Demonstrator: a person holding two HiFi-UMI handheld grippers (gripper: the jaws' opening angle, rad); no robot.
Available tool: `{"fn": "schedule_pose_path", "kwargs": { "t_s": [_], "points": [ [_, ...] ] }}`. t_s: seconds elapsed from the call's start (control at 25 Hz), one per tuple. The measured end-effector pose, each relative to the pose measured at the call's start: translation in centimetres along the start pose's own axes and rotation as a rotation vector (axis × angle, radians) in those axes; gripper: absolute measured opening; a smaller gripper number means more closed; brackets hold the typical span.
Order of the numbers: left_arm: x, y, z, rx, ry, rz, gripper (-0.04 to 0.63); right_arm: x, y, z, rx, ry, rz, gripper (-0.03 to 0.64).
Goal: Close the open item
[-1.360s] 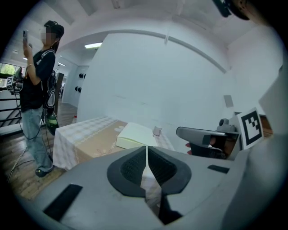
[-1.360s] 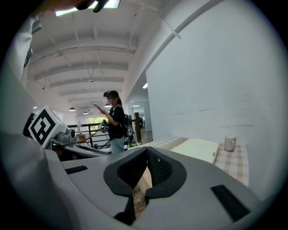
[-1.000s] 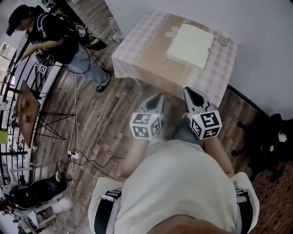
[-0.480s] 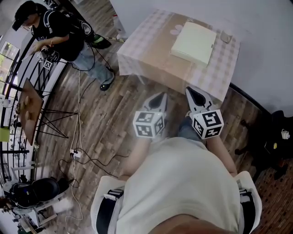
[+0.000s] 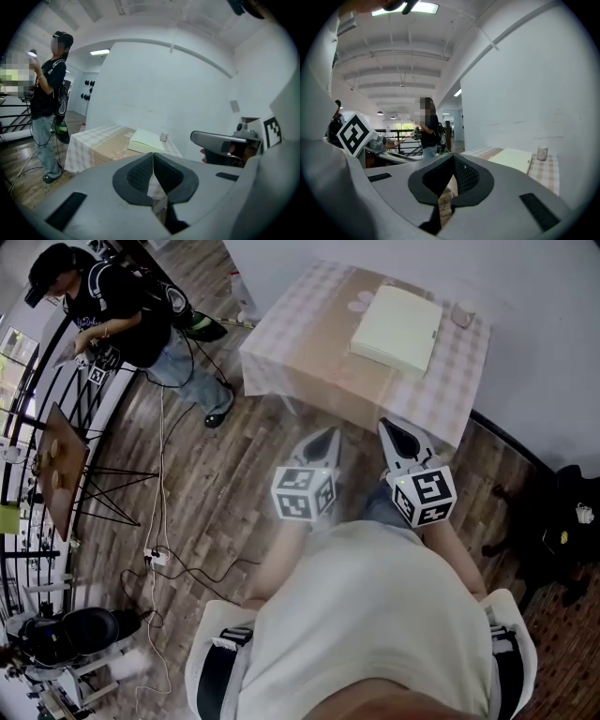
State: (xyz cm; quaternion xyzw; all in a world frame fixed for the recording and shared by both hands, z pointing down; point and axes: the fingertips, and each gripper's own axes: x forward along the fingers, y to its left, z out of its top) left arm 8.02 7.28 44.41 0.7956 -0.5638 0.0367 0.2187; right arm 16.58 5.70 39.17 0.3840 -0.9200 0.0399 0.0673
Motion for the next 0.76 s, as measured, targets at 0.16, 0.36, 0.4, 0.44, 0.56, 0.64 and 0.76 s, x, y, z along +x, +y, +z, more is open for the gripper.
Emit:
{"fn": "schedule_pose_path", "kwargs": {
  "t_s": [0.16, 0.36, 0.4, 0.44, 0.56, 0.64, 0.76],
  "points": [
    [-0.05, 0.22, 0.0, -0.006, -0.002, 0.0, 0.006, 0.15, -0.04, -0.22, 0.002, 0.005, -0.001, -0.002],
    [-0.03, 0.19, -0.01, -0.015, -0.006, -0.002, 0.006, 0.07, -0.27, -0.53, 0.003, 0.012, -0.003, -0.002],
    [-0.05, 0.2, 0.07, -0.017, -0.006, -0.003, 0.006, 0.11, -0.27, -0.49, 0.003, 0.013, -0.002, -0.002],
    [-0.06, 0.23, 0.17, -0.019, -0.006, -0.004, 0.006, 0.19, -0.26, -0.42, 0.003, 0.013, 0.0, -0.002],
    [-0.03, 0.3, 0.43, -0.02, -0.009, -0.008, 0.006, 0.44, -0.32, -0.23, 0.002, 0.009, 0.002, -0.002],
    [0.05, 0.43, 0.57, -0.021, -0.013, -0.008, 0.006, 0.63, -0.32, -0.15, 0.0, 0.007, 0.005, -0.002],
    [0.31, 0.63, 0.7, -0.027, -0.019, -0.009, 0.006, 0.88, -0.36, -0.14, -0.002, 0.005, 0.011, -0.002]
  ]
}}
